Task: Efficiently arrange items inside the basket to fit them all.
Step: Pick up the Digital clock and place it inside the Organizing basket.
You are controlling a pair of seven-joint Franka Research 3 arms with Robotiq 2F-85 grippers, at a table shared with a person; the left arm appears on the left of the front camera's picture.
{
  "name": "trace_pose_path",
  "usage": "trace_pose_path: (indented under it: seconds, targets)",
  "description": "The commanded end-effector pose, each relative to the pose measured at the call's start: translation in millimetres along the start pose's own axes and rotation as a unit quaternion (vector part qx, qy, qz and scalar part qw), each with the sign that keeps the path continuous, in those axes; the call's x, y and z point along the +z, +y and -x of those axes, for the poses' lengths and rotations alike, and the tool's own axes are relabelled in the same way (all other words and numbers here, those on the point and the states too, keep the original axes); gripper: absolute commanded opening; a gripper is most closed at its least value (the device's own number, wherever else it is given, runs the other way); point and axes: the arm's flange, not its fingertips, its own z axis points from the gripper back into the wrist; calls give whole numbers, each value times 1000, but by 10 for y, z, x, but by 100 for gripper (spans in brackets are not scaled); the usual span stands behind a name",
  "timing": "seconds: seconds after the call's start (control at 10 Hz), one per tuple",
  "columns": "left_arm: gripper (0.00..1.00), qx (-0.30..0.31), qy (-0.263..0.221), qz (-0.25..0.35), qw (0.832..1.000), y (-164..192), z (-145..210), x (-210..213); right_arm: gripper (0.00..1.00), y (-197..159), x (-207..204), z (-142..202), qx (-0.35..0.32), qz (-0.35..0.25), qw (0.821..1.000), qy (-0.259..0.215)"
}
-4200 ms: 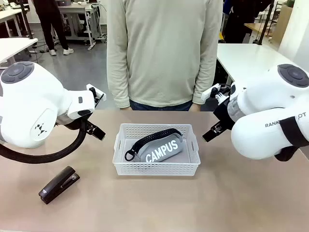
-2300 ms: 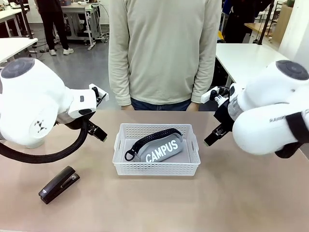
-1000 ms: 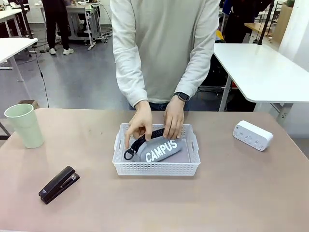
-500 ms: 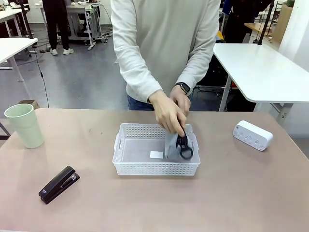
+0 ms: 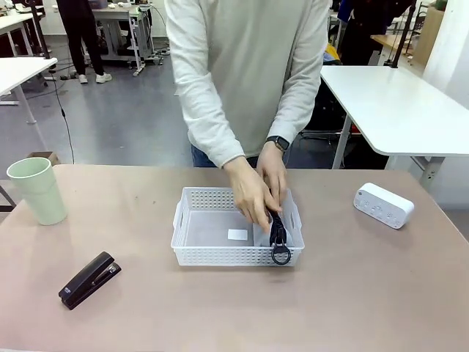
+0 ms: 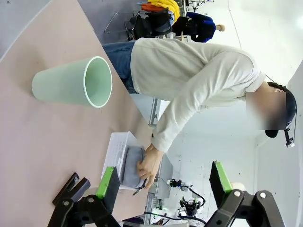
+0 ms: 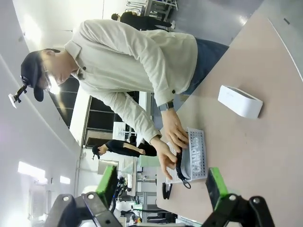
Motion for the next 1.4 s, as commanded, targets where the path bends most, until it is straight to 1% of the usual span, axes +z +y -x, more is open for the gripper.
trace_pose_path:
  seconds: [0.0, 0.1, 0.2, 0.3, 0.4, 0.5, 0.6, 0.7, 0.8, 0.9, 1.0, 1.1, 1.2, 1.3]
  targets:
    - [100, -12, 1, 9, 1000, 8, -19, 3, 100, 17, -1, -27, 6, -13, 1000, -4]
    - [100, -12, 1, 9, 1000, 8, -19, 3, 100, 0, 0, 0, 0, 0, 1000, 0]
    - [100, -12, 1, 9, 1000, 8, -19, 3, 100, 135, -296, -56, 56, 44, 996, 48]
    - [100, -12, 1, 9, 1000, 8, -19, 3, 100, 278, -652, -101, 94, 94, 986, 98]
    - [100, -12, 1, 9, 1000, 8, -19, 3, 100, 377, -1011, -104, 117, 154, 970, 144]
    - [100, -12, 1, 9, 1000, 8, -19, 3, 100, 460, -1437, -81, 152, 231, 945, 175]
    - [100, -12, 1, 9, 1000, 8, -19, 3, 100, 486, -1824, -2, 194, 297, 911, 211]
    - [100, -12, 1, 9, 1000, 8, -19, 3, 100, 475, -2194, 69, 237, 345, 880, 224]
    - [100, -12, 1, 9, 1000, 8, -19, 3, 100, 435, -2510, 138, 261, 379, 857, 233]
    - [100, -12, 1, 9, 1000, 8, -19, 3, 100, 414, -2742, 151, 290, 421, 831, 219]
    - [100, -12, 1, 9, 1000, 8, -19, 3, 100, 396, -2889, 198, 308, 441, 818, 204]
    - [100, -12, 1, 9, 1000, 8, -19, 3, 100, 349, -2985, 220, 333, 473, 794, 185]
    - [100, -12, 1, 9, 1000, 8, -19, 3, 100, 446, -2782, 150, 328, 444, 792, 261]
    - [100, -12, 1, 9, 1000, 8, -19, 3, 100, 399, -2983, 270, 328, 433, 812, 216]
